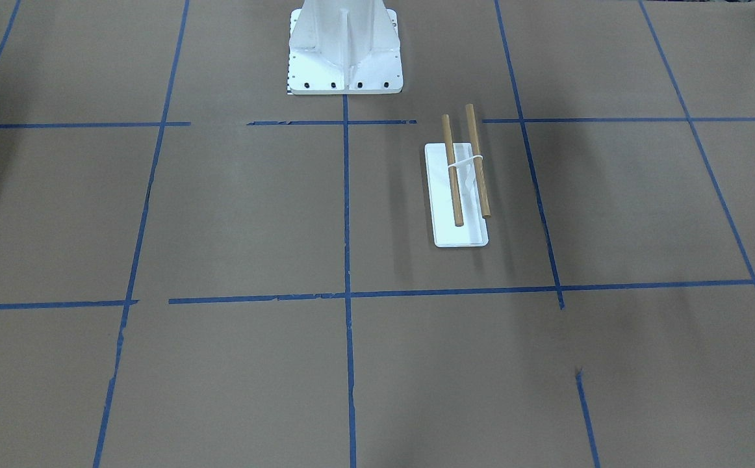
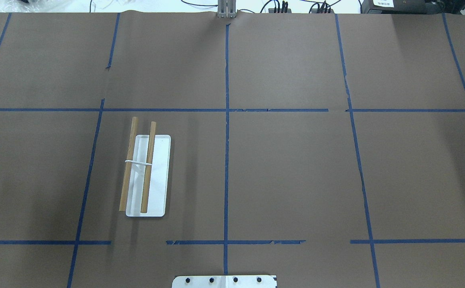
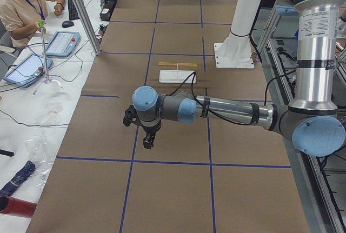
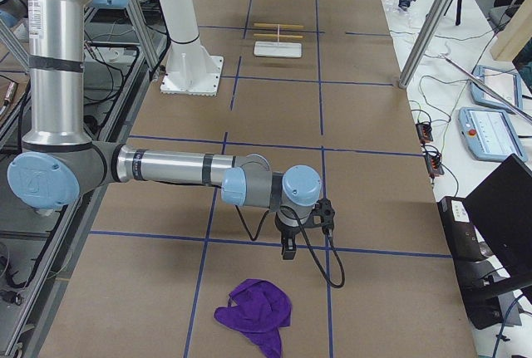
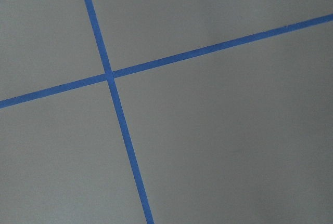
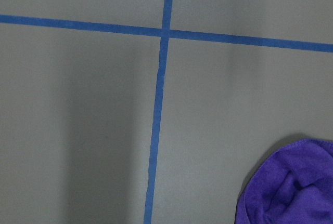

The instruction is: Hang towel on rack

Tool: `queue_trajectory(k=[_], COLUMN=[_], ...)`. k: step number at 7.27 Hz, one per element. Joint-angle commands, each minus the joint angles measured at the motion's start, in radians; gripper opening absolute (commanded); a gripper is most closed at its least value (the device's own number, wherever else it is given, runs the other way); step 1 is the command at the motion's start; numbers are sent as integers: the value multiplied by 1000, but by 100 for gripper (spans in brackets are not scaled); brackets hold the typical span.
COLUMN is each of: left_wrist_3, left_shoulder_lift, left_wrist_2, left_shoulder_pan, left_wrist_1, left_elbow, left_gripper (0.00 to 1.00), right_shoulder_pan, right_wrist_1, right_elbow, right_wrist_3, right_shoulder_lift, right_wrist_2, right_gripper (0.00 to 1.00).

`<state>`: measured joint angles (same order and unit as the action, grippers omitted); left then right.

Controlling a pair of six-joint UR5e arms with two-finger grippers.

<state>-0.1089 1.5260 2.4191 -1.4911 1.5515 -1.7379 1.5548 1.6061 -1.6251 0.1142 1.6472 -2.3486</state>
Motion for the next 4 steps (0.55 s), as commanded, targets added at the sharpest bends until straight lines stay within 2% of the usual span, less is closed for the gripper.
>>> queue_trajectory(k=[1, 3, 4], left_wrist_3=[-11, 0, 0], left_shoulder_lift=[0, 2, 0], left_wrist_2=[2, -111, -130], left_shoulder_pan=[-49, -41, -41], left_wrist_1=[-63, -63, -60], left_elbow=[-46, -66, -69], left_gripper=[100, 100, 100], right_shoulder_pan=[1, -4, -12], right_wrist_1=[-64, -80, -118], right_elbow=[-1, 5, 1], right_wrist_3=[-1, -1, 1], right_shoulder_lift=[11, 14, 14], right_wrist_2=[2, -3, -1], right_gripper=[100, 100, 100])
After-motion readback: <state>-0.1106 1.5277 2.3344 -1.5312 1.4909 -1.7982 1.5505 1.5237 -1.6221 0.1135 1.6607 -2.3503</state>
